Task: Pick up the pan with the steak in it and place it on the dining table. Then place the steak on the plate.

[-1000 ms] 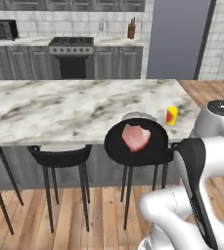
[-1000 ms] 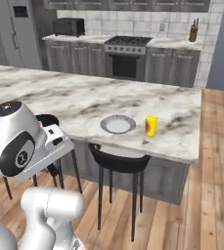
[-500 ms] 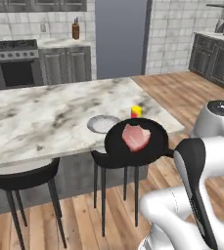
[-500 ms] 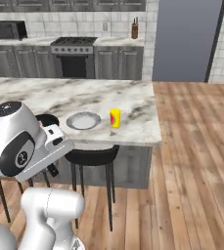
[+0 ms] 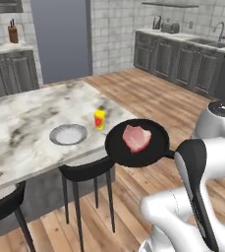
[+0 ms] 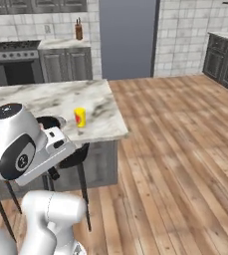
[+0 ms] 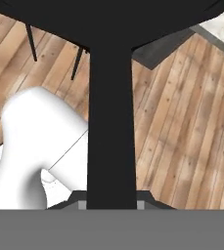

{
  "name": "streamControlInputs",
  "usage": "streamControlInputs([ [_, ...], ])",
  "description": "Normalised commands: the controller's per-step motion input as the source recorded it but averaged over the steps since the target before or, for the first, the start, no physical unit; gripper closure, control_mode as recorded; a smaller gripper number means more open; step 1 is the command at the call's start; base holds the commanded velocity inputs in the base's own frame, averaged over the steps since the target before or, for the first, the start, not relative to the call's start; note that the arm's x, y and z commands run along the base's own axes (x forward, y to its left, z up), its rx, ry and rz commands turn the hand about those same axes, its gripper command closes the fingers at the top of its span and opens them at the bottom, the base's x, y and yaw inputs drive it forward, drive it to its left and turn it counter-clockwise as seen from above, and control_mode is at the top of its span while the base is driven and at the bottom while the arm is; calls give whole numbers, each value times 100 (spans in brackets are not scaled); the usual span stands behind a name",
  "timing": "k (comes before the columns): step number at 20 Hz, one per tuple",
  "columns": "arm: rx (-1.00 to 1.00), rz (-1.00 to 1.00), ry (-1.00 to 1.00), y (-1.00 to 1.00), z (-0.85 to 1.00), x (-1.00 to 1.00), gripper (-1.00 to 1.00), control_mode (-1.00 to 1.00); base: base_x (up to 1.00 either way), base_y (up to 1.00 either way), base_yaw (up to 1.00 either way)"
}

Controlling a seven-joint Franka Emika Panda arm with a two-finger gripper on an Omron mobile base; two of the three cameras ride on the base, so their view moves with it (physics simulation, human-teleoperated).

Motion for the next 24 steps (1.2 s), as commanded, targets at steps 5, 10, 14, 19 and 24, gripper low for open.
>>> streamControlInputs([
  [5, 0, 0, 0, 0, 0, 0, 100, 100, -14, 36, -32],
  [10, 0, 0, 0, 0, 0, 0, 100, 100, -17, 79, -13],
  [14, 0, 0, 0, 0, 0, 0, 100, 100, 0, 3, 0],
  [19, 0, 0, 0, 0, 0, 0, 100, 100, -14, 6, 26],
  [24, 0, 0, 0, 0, 0, 0, 100, 100, -9, 14, 33],
])
